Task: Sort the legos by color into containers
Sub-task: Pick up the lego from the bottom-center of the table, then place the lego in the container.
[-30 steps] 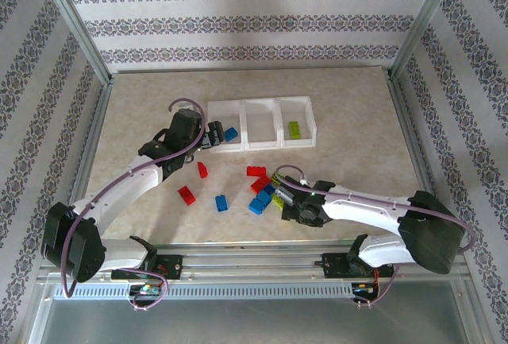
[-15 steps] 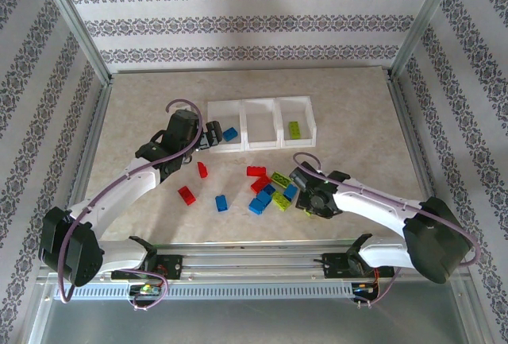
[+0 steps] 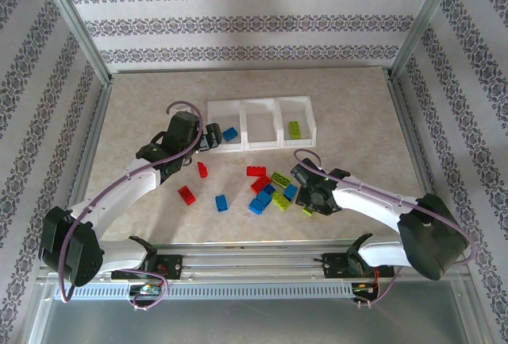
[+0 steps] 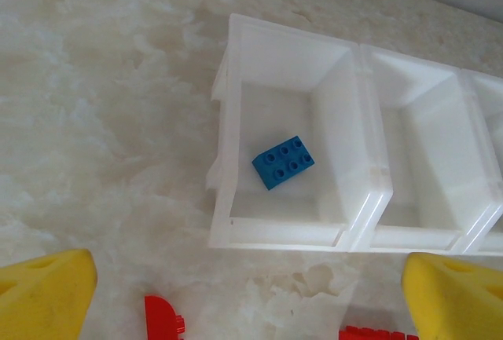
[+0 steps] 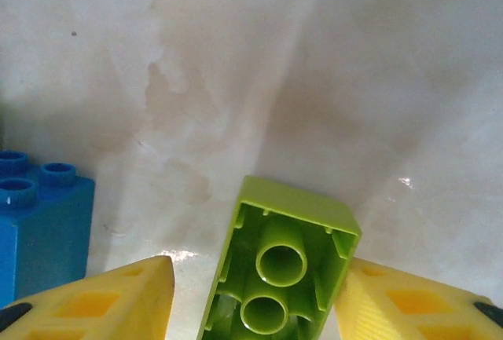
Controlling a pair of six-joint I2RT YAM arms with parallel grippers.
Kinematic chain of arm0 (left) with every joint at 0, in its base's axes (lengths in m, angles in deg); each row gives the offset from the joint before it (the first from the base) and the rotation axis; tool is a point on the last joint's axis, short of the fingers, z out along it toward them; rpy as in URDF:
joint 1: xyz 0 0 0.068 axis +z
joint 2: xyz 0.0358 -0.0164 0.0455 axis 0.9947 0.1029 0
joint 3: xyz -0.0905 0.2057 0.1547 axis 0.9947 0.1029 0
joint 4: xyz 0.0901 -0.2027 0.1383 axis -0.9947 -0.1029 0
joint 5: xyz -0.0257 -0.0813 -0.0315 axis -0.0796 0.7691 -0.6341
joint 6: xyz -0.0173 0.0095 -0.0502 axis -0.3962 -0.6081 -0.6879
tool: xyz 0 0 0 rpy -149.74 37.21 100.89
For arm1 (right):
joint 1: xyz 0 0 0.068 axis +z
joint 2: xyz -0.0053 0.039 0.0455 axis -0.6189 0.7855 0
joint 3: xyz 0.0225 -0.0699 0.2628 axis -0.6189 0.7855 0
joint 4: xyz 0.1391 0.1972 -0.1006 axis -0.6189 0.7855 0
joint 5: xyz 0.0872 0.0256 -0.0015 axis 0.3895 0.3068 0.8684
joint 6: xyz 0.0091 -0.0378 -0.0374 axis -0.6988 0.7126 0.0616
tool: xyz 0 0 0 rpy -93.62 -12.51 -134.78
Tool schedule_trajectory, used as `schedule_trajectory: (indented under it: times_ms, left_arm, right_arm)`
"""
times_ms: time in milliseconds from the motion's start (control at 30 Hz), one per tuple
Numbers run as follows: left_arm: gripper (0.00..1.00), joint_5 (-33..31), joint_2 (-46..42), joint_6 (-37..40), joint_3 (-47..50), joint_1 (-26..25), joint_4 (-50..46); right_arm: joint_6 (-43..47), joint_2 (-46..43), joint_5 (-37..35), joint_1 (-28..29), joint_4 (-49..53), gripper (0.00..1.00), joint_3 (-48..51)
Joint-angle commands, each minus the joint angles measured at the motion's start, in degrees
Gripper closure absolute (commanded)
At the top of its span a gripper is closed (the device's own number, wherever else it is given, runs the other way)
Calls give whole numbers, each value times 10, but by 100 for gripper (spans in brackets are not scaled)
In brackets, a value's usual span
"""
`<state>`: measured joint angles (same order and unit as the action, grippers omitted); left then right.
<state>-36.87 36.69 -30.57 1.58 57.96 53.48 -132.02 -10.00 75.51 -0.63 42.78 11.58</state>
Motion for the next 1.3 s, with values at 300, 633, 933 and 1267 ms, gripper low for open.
schedule_trajectory:
  times_ms: [300, 633, 933, 1267]
  left_arm:
    - [0, -7, -42, -8, 28, 18, -16]
    - [0, -7, -85, -12, 62, 26, -44]
    - [0, -2, -123, -18, 94, 36, -68]
    - [0, 7, -141, -21, 104, 43, -92]
  right_arm:
    - [39, 45, 20, -14, -27, 65, 1]
    - [128, -2, -48, -37, 51, 74, -83]
    - [257, 56, -76, -93, 49, 76, -239]
    - [369, 241, -114, -126, 36, 76, -446]
